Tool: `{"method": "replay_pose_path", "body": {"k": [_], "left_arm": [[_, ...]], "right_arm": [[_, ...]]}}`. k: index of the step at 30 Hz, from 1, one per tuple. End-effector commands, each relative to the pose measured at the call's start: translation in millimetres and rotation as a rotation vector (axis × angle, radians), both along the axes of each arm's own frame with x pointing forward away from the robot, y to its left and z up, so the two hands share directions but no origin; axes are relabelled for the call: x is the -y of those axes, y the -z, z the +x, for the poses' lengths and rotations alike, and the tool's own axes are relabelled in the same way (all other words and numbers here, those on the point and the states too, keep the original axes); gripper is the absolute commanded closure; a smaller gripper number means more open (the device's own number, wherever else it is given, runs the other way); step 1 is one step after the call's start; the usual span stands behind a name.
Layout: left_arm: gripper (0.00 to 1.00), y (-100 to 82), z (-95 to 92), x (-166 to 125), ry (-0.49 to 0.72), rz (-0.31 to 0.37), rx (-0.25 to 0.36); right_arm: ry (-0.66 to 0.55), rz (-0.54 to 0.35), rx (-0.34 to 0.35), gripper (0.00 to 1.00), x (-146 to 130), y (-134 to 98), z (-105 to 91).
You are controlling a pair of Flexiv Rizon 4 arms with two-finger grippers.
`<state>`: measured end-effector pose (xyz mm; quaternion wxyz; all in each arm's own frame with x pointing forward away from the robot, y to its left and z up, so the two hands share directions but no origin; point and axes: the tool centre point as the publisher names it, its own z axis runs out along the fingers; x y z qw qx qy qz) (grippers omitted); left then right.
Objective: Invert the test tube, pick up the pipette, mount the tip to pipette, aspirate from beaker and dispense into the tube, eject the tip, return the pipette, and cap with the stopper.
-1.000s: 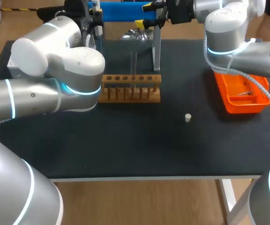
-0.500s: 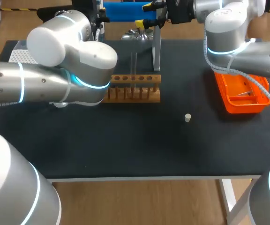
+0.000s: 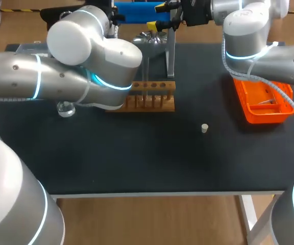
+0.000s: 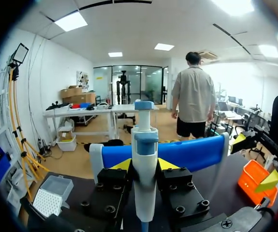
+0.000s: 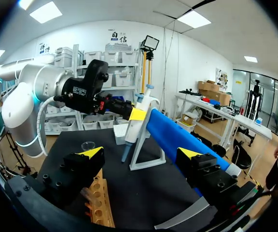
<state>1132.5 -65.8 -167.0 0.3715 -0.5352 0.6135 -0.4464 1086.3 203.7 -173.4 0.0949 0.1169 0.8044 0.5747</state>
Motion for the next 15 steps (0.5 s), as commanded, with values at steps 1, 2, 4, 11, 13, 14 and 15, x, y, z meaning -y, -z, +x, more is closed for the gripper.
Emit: {"method": "replay_pose_path", "body": {"k": [1,2,4,11,13,14,15], "left_arm": [[1.00,3.5,5.0,4.6,-0.031,0.004,0.001],[1.00,4.1,5.5,4.4,-0.038,0.005,0.000],[1.00,5.0,6.3,4.0,-0.044,0.005,0.000],[1.00,4.5,9.2,3.3,-0.045,0.007,0.008],[1.00,4.2,9.5,3.1,-0.046,0.010,0.004],[1.00,4.1,10.1,2.7,-0.047,0.011,0.001],[1.00,4.1,10.3,2.5,-0.048,0.011,-0.002]], "right_arm": [[0.000,-0.002,0.000,0.00,0.7,-0.5,-0.6],[0.000,-0.002,0.000,0.00,0.7,-0.5,-0.6],[0.000,-0.002,0.000,0.00,0.7,-0.5,-0.6],[0.000,-0.002,0.000,0.00,0.7,-0.5,-0.6],[0.000,-0.002,0.000,0.00,0.7,-0.5,-0.6],[0.000,-0.002,0.000,0.00,0.7,-0.5,-0.6],[0.000,-0.002,0.000,0.00,0.7,-0.5,-0.6]]}}
